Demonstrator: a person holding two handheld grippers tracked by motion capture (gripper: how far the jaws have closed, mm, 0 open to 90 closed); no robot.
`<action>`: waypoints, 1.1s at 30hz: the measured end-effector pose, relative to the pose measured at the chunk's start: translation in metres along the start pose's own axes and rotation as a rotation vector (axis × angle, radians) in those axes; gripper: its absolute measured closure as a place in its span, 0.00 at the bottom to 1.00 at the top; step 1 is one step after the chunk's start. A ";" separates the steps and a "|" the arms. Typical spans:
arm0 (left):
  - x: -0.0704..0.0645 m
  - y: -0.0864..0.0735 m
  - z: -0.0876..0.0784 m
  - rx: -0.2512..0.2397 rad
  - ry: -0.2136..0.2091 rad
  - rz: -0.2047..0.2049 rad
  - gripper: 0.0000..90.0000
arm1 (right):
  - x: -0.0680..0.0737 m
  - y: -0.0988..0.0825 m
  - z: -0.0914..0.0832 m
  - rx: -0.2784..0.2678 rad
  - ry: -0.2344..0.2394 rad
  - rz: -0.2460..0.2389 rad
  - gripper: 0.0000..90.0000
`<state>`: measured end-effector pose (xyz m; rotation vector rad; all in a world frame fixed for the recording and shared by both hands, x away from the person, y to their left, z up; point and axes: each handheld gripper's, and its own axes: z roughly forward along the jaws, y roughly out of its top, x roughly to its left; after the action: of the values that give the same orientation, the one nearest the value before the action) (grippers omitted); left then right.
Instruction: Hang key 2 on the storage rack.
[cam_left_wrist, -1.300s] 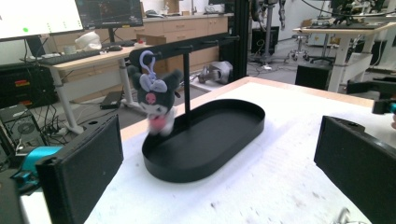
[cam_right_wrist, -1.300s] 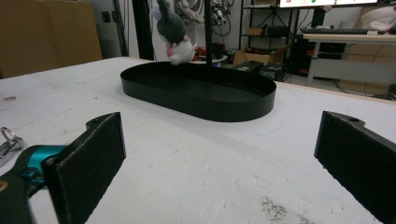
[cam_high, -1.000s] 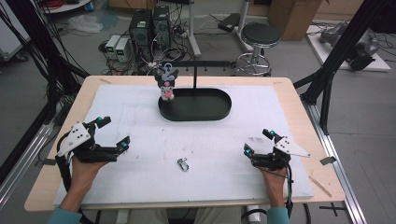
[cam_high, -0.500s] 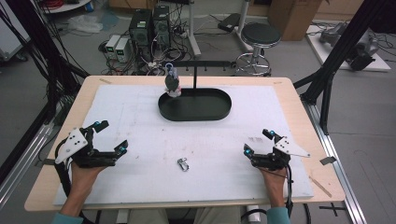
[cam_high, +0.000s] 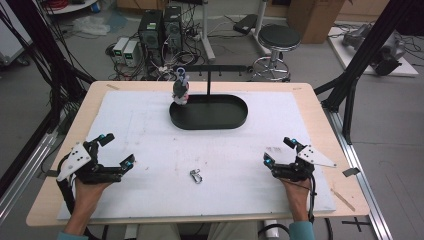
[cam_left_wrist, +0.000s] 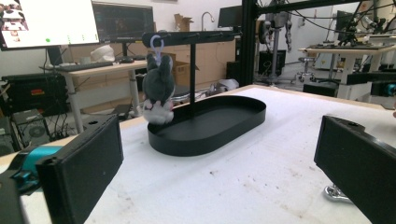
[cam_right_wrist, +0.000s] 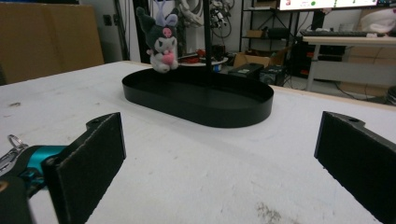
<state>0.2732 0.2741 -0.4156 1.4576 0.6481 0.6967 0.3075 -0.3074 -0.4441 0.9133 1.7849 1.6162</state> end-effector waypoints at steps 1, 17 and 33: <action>0.000 -0.003 0.000 0.000 0.002 0.000 0.02 | 0.001 0.004 0.000 0.003 0.005 -0.003 0.01; 0.001 -0.029 -0.001 0.032 0.009 -0.009 0.02 | 0.017 0.058 0.029 0.179 0.273 -0.118 0.01; 0.006 -0.039 -0.002 0.060 0.007 -0.006 0.02 | 0.034 0.094 0.057 0.244 0.465 -0.183 0.01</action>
<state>0.2763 0.2801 -0.4549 1.5079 0.6832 0.6826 0.3423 -0.2420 -0.3560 0.4727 2.3463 1.6048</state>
